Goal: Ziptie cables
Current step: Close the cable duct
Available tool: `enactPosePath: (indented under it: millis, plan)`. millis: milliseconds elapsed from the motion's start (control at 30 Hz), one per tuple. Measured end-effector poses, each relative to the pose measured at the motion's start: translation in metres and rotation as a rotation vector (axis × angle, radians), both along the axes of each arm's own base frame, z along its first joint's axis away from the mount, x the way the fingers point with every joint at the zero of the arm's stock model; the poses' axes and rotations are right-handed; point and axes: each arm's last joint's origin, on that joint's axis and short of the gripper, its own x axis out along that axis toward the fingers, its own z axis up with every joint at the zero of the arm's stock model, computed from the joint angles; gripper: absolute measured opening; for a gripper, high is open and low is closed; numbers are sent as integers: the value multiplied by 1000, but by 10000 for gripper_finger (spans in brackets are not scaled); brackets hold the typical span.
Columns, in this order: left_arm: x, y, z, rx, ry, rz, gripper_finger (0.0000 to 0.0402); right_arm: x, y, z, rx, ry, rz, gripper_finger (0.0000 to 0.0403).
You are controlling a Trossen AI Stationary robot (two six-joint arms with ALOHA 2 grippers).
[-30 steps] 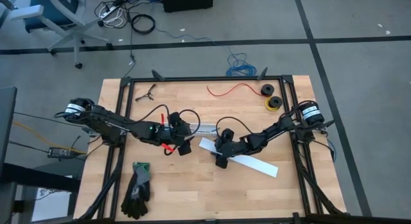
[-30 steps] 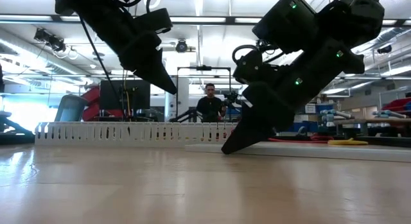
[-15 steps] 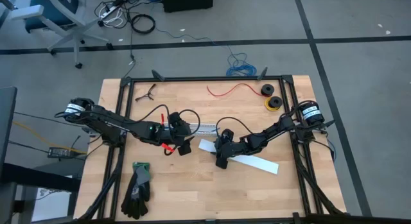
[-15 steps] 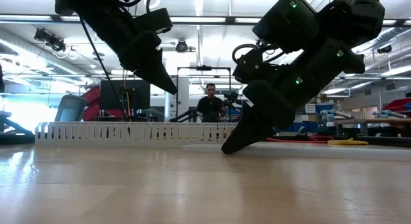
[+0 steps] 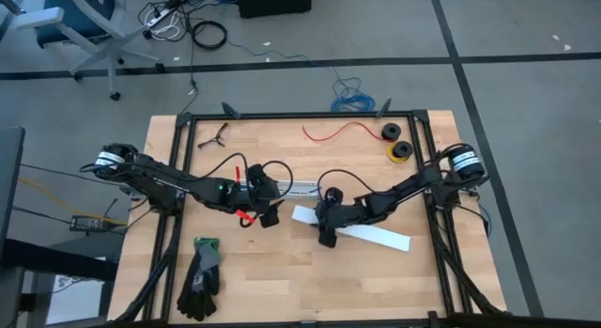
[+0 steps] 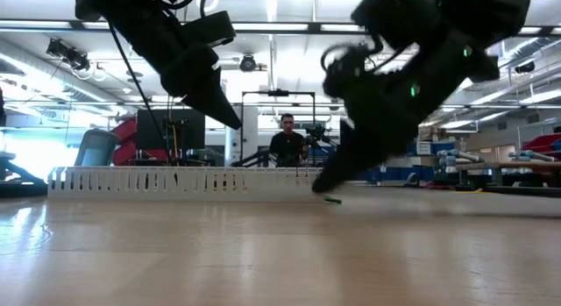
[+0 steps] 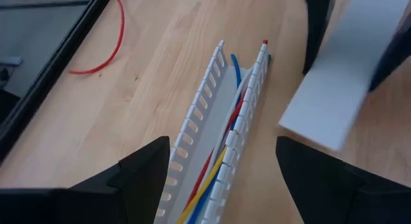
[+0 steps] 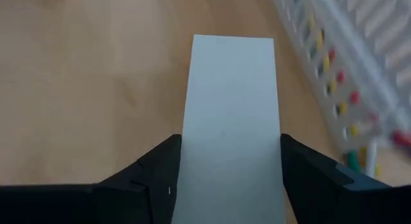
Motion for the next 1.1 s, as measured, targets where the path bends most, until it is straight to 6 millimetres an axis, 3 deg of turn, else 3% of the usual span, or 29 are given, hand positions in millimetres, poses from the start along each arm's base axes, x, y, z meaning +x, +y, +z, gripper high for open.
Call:
enactPosePath:
  millis: [200,567,867,1100]
  plan:
    - [0,0,0,24,15,-22,295,-6,0,28,19,-45,41,220]
    - [9,8,6,5,-42,-126,295,-38,-12,73,-60,8,28,224]
    - [19,54,9,-58,-97,-222,295,-58,-43,95,-84,72,24,226]
    - [35,102,-14,-172,-164,-316,295,-57,-79,95,-19,98,88,221]
